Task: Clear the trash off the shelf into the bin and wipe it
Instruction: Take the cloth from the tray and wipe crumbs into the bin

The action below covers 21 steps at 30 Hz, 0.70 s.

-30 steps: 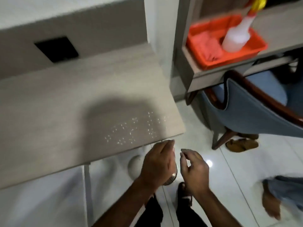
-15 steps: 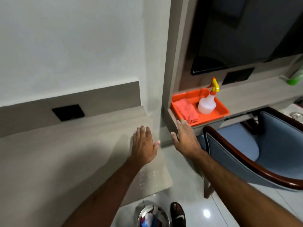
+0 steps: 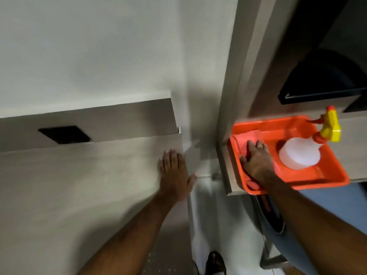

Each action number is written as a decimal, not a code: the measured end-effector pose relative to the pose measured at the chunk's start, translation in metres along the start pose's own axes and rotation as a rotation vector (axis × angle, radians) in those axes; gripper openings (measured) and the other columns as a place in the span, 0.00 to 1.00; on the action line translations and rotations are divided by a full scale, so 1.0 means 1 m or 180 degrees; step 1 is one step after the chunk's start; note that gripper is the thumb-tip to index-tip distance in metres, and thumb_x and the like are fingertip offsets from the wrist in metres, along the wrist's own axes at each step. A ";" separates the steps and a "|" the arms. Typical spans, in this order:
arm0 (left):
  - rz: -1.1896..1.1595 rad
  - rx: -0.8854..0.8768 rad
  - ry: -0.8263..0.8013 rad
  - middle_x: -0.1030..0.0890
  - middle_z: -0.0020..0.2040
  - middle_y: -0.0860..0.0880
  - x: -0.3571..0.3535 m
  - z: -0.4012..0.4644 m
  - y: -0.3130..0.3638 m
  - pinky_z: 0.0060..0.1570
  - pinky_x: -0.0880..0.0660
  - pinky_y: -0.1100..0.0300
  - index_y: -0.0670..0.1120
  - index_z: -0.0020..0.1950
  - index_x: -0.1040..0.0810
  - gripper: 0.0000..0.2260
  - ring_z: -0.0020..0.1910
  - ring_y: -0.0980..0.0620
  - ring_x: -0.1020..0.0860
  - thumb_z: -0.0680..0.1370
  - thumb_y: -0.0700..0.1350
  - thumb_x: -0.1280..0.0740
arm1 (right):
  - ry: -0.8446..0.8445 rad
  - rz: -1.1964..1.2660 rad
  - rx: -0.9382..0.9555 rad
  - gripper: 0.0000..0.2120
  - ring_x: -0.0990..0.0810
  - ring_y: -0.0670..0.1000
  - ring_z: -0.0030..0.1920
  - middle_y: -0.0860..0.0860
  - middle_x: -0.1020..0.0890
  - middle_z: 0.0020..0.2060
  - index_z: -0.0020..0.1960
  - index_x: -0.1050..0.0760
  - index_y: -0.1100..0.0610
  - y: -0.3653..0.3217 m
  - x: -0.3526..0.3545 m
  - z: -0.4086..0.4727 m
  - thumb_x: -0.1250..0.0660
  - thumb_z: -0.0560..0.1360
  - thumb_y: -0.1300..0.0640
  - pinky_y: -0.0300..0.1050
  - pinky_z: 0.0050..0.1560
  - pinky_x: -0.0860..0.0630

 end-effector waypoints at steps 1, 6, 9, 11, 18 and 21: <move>0.0019 -0.0007 0.0097 0.40 0.79 0.37 0.002 -0.003 0.001 0.76 0.45 0.36 0.38 0.78 0.41 0.41 0.78 0.34 0.45 0.75 0.66 0.48 | 0.0016 -0.0135 0.0005 0.33 0.43 0.66 0.75 0.65 0.42 0.76 0.77 0.44 0.57 0.004 -0.003 -0.003 0.38 0.78 0.46 0.61 0.74 0.40; 0.0005 -0.0178 0.0360 0.43 0.80 0.38 0.013 0.004 0.004 0.76 0.44 0.37 0.39 0.79 0.45 0.41 0.80 0.37 0.47 0.76 0.68 0.49 | 0.0222 -0.0395 0.0021 0.34 0.52 0.65 0.78 0.63 0.51 0.78 0.79 0.54 0.55 0.008 0.004 -0.008 0.47 0.80 0.41 0.64 0.75 0.48; 0.0052 -0.0206 0.0374 0.43 0.80 0.37 0.013 0.012 0.003 0.76 0.45 0.37 0.40 0.79 0.45 0.41 0.80 0.37 0.48 0.76 0.68 0.50 | 0.0480 -0.0284 0.0047 0.30 0.48 0.66 0.77 0.65 0.47 0.77 0.78 0.48 0.57 0.003 0.012 -0.005 0.45 0.80 0.46 0.65 0.74 0.46; 0.0097 -0.0204 0.0312 0.44 0.80 0.37 0.009 0.008 0.003 0.76 0.46 0.37 0.39 0.79 0.45 0.42 0.80 0.36 0.48 0.76 0.68 0.51 | 0.0709 -0.0237 0.0073 0.23 0.39 0.68 0.73 0.67 0.37 0.73 0.73 0.38 0.58 -0.001 0.016 -0.007 0.42 0.79 0.53 0.65 0.72 0.39; -0.0293 -0.0303 0.0445 0.47 0.80 0.32 0.027 -0.050 0.008 0.78 0.54 0.38 0.33 0.79 0.48 0.40 0.80 0.35 0.51 0.79 0.64 0.52 | 0.1229 0.0317 0.0455 0.17 0.19 0.68 0.52 0.66 0.17 0.51 0.58 0.22 0.55 -0.020 0.076 -0.052 0.36 0.70 0.64 0.60 0.58 0.23; -0.0518 -0.0540 0.0635 0.48 0.80 0.32 0.045 -0.117 0.020 0.79 0.52 0.40 0.33 0.79 0.50 0.41 0.81 0.36 0.52 0.78 0.64 0.54 | 0.2121 0.0464 0.1032 0.21 0.21 0.63 0.58 0.62 0.18 0.57 0.60 0.23 0.57 -0.045 0.106 -0.125 0.40 0.69 0.64 0.54 0.62 0.25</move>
Point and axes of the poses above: each hand's wrist, its own z-axis towards the middle knuckle, its own x-axis out of the back of the hand, y = z × x, the point moved 10 cm from there along z, towards the middle knuckle
